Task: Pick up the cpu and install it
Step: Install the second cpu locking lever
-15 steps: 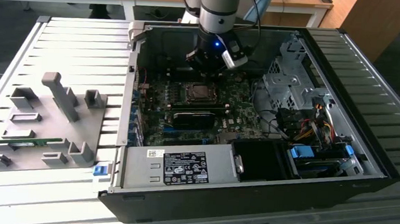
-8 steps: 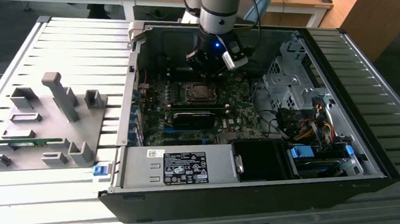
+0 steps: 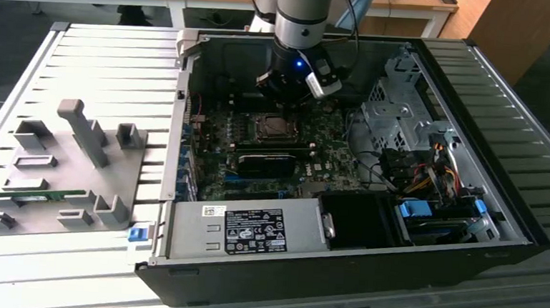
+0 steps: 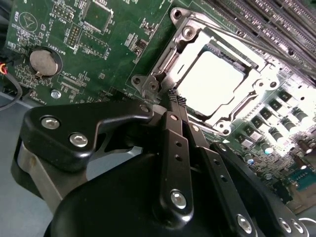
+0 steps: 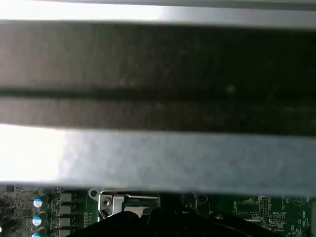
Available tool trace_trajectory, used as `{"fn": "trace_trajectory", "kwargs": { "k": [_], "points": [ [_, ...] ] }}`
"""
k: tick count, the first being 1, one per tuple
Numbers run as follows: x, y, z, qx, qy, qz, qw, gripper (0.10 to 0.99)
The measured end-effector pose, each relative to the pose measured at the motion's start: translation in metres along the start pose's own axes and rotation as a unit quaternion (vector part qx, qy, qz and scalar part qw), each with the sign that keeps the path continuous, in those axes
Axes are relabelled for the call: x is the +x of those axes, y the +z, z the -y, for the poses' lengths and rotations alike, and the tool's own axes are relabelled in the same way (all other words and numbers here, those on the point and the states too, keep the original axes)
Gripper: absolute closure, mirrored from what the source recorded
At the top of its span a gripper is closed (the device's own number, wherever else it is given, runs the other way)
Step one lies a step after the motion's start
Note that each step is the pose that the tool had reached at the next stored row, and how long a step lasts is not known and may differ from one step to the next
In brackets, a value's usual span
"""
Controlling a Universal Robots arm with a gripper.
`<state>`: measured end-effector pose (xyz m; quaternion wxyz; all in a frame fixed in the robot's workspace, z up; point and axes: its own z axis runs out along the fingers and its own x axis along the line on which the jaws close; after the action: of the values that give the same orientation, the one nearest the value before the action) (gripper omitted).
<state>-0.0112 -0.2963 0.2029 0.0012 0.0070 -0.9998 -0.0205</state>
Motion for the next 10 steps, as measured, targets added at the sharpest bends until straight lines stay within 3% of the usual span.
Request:
{"fn": "trace_trajectory", "kwargs": {
  "k": [8,10],
  "points": [
    [0.0,-0.0003,0.0034,0.0003,0.0,0.0,1.0,0.98],
    [0.0001,-0.0033,0.0034,0.0003,0.0,0.0,1.0,0.98]
  ]
}}
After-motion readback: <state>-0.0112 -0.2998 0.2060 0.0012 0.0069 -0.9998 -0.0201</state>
